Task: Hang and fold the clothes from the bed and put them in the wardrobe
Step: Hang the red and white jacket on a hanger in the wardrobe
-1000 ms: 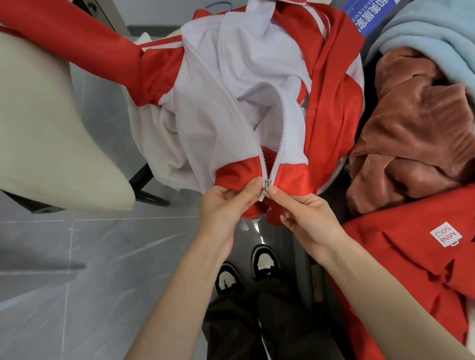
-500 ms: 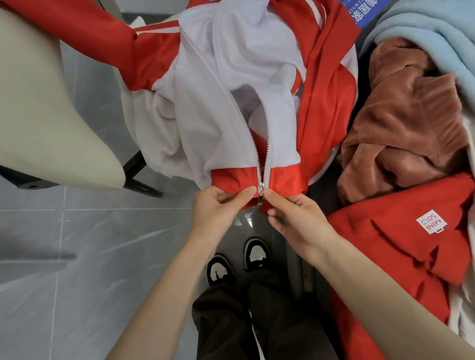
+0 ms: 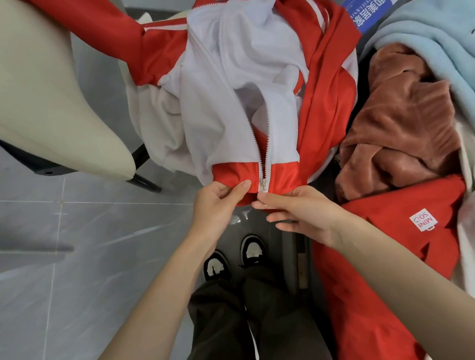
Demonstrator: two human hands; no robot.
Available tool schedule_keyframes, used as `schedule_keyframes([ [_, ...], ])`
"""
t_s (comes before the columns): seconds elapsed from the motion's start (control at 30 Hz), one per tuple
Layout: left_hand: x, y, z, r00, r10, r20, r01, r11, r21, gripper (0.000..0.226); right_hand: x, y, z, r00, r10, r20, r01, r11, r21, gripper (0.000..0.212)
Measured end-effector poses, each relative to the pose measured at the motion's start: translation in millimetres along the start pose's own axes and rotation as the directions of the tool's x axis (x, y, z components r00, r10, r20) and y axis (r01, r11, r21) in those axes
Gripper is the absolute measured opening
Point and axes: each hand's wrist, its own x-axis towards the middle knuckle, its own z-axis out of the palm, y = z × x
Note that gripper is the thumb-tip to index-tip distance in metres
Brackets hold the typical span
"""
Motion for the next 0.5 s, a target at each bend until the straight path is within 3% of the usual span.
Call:
schedule_keyframes([
  [0.3,-8,-7,-1,0.997,0.026,-0.075,-0.029,0.999,-0.034,0.014,-9,-6,20,0.980,0.196,-0.011,-0.182,0.926,0.331,0.018],
  [0.37,-8,-7,-2,0.998,0.008,-0.056,-0.011,0.998,-0.059,0.013,-13,-8,23,0.988,0.143,-0.054,-0.128,0.968,0.218,0.019],
  [0.43,-7,-7,-1,1.000,-0.002,-0.017,0.001,0.999,-0.052,0.005,-13,-11,24,0.995,0.002,-0.101,-0.004,1.000,-0.020,0.023],
  [0.5,-8,-7,0,1.000,0.007,0.012,-0.006,1.000,-0.021,0.006,-11,-16,22,0.982,-0.141,-0.127,0.110,0.968,-0.227,0.028],
])
